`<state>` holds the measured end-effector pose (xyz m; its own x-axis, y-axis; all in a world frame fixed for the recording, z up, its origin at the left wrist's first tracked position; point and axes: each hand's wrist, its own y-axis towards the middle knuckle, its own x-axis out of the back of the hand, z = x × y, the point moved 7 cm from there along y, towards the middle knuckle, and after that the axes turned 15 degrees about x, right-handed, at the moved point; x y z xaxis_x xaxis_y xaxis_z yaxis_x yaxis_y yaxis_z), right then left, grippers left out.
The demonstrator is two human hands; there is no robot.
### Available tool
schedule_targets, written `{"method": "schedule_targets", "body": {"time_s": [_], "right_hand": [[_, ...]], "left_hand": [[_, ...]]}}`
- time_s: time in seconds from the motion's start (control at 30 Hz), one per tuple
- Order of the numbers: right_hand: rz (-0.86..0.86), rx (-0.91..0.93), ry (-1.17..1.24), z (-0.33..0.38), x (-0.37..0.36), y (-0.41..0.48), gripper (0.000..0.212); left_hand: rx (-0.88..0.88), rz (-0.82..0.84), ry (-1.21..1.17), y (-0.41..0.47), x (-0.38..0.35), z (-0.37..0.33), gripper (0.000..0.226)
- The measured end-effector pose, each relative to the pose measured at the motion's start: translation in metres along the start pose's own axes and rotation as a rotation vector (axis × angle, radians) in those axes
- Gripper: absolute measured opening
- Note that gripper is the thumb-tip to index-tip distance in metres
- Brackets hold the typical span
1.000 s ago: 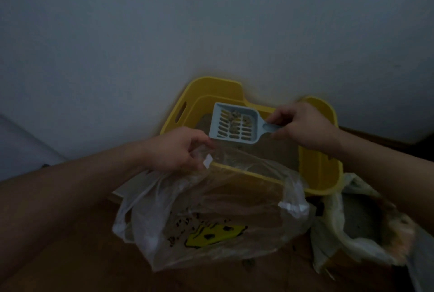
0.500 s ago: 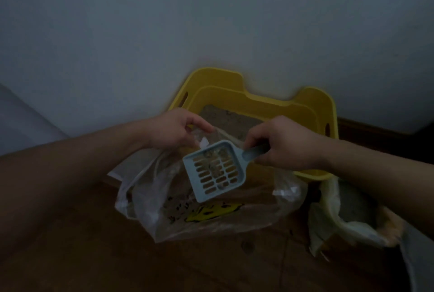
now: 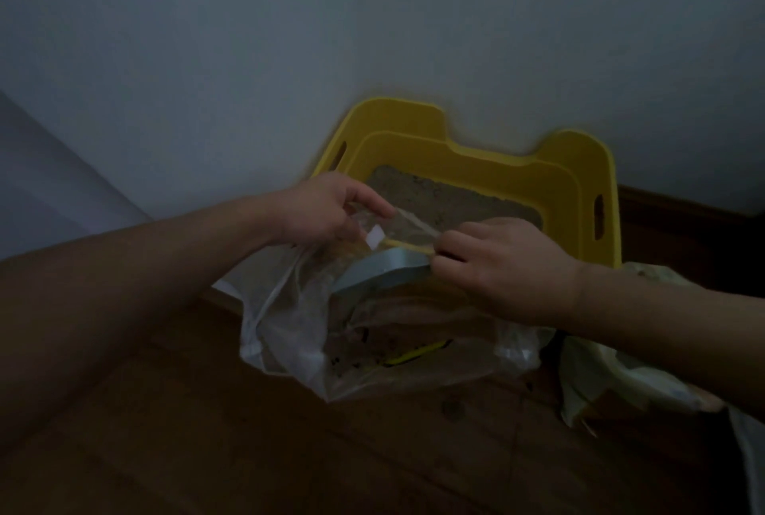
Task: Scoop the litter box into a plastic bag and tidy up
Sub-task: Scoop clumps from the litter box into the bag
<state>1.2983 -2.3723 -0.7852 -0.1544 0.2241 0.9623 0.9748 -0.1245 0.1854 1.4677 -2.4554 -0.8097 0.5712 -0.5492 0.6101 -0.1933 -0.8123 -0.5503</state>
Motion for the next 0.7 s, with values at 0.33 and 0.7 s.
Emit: {"method": "schedule_targets", "body": {"time_s": [0.33, 0.7], "right_hand": [[0.002, -0.059, 0.029, -0.008, 0.003, -0.003, 0.022], [-0.272, -0.527, 0.320, -0.065, 0.007, -0.032, 0.018]], "left_hand": [[-0.011, 0.037, -0.002, -0.004, -0.002, 0.002, 0.046], [-0.027, 0.103, -0.050, 0.003, -0.014, 0.029, 0.048]]}}
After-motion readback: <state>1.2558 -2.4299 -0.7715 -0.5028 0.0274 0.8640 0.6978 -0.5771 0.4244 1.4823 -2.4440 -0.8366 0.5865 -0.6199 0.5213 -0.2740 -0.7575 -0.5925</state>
